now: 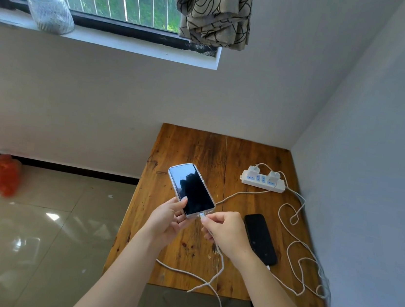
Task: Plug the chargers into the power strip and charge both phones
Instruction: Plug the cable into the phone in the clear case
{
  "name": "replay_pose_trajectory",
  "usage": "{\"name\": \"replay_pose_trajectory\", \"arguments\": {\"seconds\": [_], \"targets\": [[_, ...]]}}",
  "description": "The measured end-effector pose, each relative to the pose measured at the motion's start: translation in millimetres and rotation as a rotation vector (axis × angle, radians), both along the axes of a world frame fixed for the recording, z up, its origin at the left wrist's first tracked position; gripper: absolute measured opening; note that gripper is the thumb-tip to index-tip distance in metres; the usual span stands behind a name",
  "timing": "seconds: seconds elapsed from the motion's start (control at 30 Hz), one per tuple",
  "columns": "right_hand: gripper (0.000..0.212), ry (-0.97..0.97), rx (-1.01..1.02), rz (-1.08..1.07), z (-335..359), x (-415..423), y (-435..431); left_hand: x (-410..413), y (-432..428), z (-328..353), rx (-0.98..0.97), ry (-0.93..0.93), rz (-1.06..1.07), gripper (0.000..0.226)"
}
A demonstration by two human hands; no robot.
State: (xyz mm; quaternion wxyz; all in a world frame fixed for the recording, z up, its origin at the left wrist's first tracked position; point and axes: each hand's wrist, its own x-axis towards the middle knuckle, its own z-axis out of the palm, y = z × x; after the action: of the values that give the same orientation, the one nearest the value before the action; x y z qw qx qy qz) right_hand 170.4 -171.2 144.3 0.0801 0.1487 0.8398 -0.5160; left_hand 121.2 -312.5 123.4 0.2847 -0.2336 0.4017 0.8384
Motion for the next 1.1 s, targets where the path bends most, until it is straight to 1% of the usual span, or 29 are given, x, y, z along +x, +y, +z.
{"name": "replay_pose_trajectory", "arguments": {"seconds": [0.17, 0.43, 0.8, 1.1], "targets": [[0.013, -0.008, -0.024, -0.003, -1.5, -1.7, 2.7, -1.9, -3.5, -3.7, 0.048, 0.022, -0.038, 0.027], [0.014, -0.029, -0.04, -0.007, -4.7, -2.2, 7.0, -3.7, -1.4, -4.3, 0.041, 0.055, -0.08, 0.036], [0.015, -0.025, -0.048, 0.011, -6.3, -5.3, 9.7, -8.0, -1.0, -5.9, 0.037, 0.064, -0.095, 0.042], [0.014, -0.027, -0.037, 0.016, -9.5, -5.7, 11.7, -8.1, 1.0, -4.7, 0.036, 0.061, -0.102, 0.041]]}}
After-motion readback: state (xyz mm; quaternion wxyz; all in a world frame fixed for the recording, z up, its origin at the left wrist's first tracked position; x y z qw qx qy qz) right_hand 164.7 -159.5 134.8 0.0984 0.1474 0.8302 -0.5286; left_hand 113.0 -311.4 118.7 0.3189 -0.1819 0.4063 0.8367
